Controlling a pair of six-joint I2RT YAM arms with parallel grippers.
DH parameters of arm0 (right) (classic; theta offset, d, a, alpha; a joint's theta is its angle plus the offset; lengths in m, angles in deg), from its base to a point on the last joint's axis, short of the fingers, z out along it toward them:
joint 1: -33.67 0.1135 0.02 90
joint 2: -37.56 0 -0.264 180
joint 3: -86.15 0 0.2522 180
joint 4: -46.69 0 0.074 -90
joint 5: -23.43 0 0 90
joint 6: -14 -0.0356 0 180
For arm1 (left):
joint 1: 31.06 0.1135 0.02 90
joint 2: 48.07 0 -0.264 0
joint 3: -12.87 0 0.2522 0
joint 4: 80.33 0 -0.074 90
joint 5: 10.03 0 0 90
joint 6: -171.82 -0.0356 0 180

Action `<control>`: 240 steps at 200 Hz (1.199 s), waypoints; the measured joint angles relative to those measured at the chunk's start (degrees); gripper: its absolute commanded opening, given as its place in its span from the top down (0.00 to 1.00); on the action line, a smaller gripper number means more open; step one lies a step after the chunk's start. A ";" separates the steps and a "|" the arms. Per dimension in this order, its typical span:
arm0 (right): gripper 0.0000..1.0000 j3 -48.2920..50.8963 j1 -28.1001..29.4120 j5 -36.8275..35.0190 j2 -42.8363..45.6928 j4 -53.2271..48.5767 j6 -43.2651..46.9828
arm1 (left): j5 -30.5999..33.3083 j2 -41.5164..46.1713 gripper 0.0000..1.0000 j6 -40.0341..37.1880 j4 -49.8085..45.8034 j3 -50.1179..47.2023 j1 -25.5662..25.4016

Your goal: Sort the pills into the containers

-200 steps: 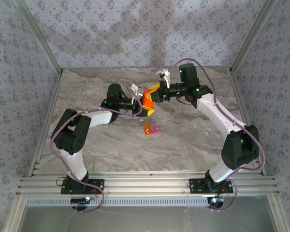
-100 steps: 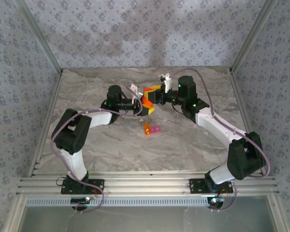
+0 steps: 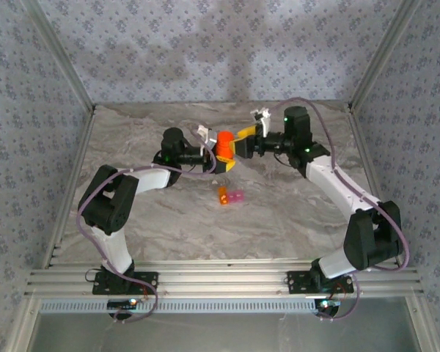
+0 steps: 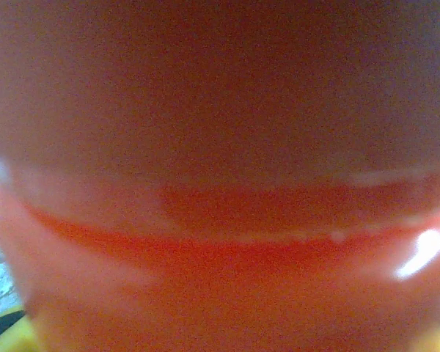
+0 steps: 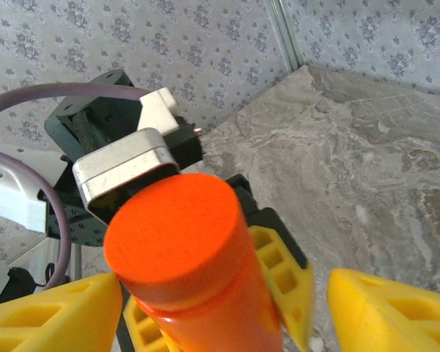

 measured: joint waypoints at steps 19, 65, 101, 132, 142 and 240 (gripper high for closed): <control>0.24 -2.97 -2.03 3.23 -0.31 -3.34 2.51 | -1.38 0.00 1.00 0.22 0.00 0.72 -0.07; 0.24 -9.92 -0.85 8.41 -3.26 -10.08 8.33 | -3.61 0.00 1.00 0.92 -0.09 1.70 -0.17; 0.25 -10.99 0.92 9.27 -5.40 -12.79 10.12 | -4.39 0.00 1.00 1.07 -0.26 1.88 -0.46; 0.27 -11.13 1.55 9.35 -5.90 -13.77 10.88 | -4.61 0.00 1.00 1.07 -0.26 2.21 -0.76; 0.29 -11.30 1.70 9.38 -5.90 -13.88 10.99 | -4.61 0.00 1.00 1.09 -0.26 2.29 -0.79; 0.61 -12.04 2.54 8.22 -6.12 -13.60 11.93 | -4.85 -0.02 1.00 1.95 -0.72 2.32 -0.76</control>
